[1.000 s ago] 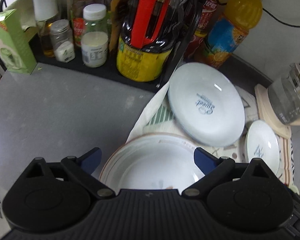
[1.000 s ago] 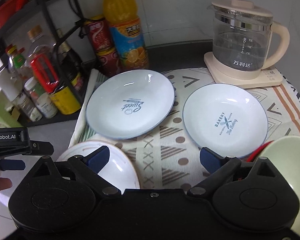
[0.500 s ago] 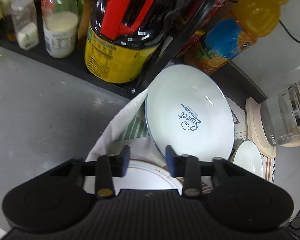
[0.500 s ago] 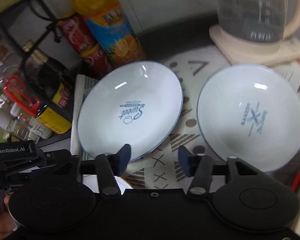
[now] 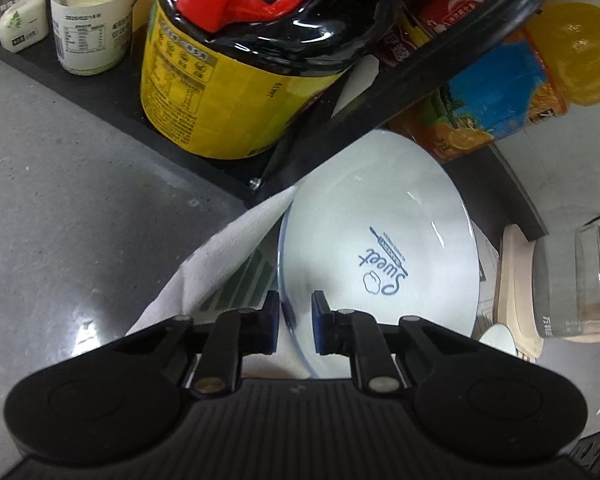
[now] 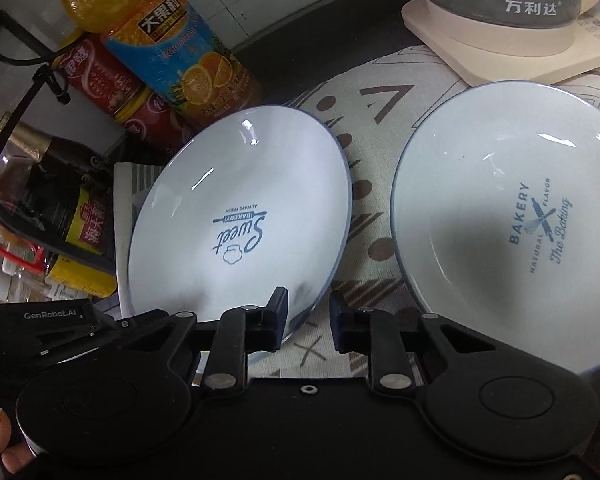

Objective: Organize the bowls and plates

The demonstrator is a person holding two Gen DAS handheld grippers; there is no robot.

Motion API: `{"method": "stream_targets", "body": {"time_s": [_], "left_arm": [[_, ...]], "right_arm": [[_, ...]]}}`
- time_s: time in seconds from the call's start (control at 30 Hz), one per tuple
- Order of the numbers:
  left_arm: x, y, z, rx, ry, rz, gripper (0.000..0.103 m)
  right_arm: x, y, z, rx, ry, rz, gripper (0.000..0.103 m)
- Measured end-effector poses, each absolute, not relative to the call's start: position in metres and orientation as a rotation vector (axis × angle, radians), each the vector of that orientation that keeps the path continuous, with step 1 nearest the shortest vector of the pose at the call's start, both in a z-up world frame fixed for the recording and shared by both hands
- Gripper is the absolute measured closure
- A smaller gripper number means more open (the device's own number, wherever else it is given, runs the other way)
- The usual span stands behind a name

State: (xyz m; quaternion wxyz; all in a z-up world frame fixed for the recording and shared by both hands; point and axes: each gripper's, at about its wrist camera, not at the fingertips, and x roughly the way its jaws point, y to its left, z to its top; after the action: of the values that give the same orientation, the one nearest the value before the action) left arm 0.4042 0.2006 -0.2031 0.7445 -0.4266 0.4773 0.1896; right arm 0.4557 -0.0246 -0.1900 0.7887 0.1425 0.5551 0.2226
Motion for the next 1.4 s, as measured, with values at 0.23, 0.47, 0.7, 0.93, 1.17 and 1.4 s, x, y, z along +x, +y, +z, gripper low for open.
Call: {"method": "stream_targets", "body": {"time_s": [0.23, 0.47, 0.7, 0.93, 1.17, 1.4], "left_arm": [[0.410, 0.198, -0.212, -0.920, 1.046, 0.443, 0.091], [0.412, 0.189, -0.208, -0.853, 1.024, 0.442, 0.092], [0.399, 0.183, -0.189, -0.803, 0.974, 0.402, 0.094], [0.381, 0.179, -0.173, -0.771, 0.957, 0.384, 0.094], [0.354, 0.164, -0.157, -0.752, 0.931, 0.375, 0.094], [0.321, 0.153, -0.149, -0.750, 0.919, 0.369, 0.094]], "right_arm": [[0.467, -0.018, -0.200, 0.336, 1.229, 0.460, 0.083], [0.470, -0.020, -0.207, 0.377, 1.220, 0.457, 0.088], [0.462, -0.028, -0.189, 0.371, 1.164, 0.508, 0.090], [0.445, -0.037, -0.174, 0.373, 1.126, 0.513, 0.089], [0.420, -0.046, -0.154, 0.366, 1.099, 0.521, 0.089], [0.390, -0.054, -0.141, 0.335, 1.079, 0.531, 0.089]]}}
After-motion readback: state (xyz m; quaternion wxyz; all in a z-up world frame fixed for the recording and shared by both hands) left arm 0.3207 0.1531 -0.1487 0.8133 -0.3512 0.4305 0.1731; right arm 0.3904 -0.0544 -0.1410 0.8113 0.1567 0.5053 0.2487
